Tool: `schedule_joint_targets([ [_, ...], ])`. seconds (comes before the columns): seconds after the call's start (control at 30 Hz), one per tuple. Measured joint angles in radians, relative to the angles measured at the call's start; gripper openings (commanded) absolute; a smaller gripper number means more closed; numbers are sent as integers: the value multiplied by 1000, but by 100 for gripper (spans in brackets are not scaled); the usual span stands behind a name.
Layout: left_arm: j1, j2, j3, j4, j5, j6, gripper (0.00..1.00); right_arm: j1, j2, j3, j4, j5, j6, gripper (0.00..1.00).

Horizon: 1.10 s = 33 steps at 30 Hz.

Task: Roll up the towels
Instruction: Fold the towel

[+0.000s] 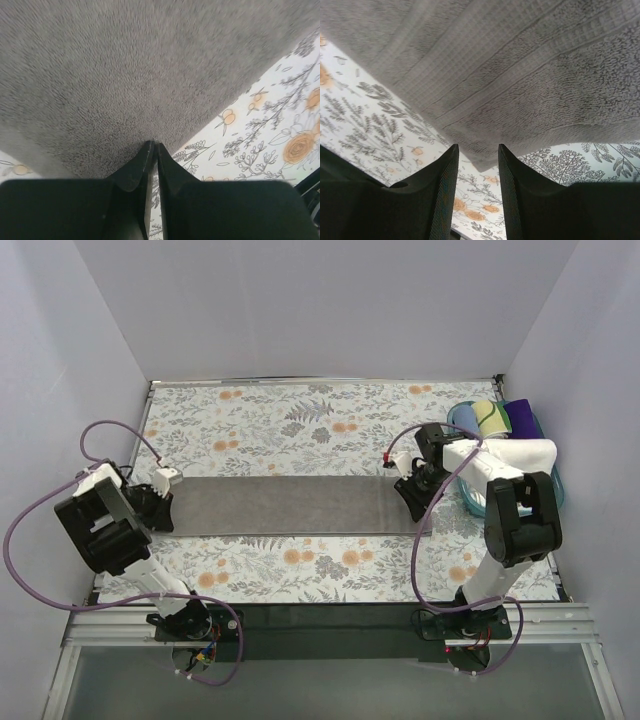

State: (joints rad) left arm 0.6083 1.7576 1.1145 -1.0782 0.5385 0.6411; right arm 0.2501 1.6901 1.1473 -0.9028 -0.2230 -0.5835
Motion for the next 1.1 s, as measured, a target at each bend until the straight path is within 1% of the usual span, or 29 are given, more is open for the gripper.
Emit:
schedule_joint_targets([
  [0.1, 0, -1, -59, 63, -68, -53, 3, -1, 30, -24, 34, 44, 7, 37],
  [0.27, 0, -28, -79, 116, -117, -158, 1, 7, 57, -57, 50, 94, 8, 34],
  [0.33, -2, -28, -76, 122, -128, -187, 2, 9, 57, -54, 45, 97, 8, 34],
  [0.43, -1, -26, -58, 115, -138, -195, 8, 9, 57, -19, 18, 76, 14, 34],
  [0.47, -1, -26, -45, 108, -133, -189, 11, 8, 56, 8, 12, 65, 22, 31],
  [0.53, 0, -27, -8, 82, -98, -175, 13, 6, 52, 70, 11, 45, 40, 27],
  [0.63, 0, -43, 44, 58, -31, -175, 13, 6, 48, 177, 33, 23, 85, 21],
  [0.67, -2, -52, 58, 56, -13, -179, 13, 6, 48, 196, 44, 19, 97, 16],
  [0.77, -16, -67, 87, 62, 34, -208, 13, 6, 66, 225, 73, 13, 134, 10],
  [0.9, -37, -63, 90, 106, 51, -281, 13, 6, 163, 224, 111, 44, 164, 5],
  [1.0, -50, -39, 90, 153, 53, -344, 12, 5, 259, 217, 137, 88, 174, 4],
  [1.1, -57, 3, 83, 201, 41, -391, 12, 5, 283, 245, 148, 119, 185, 3],
])
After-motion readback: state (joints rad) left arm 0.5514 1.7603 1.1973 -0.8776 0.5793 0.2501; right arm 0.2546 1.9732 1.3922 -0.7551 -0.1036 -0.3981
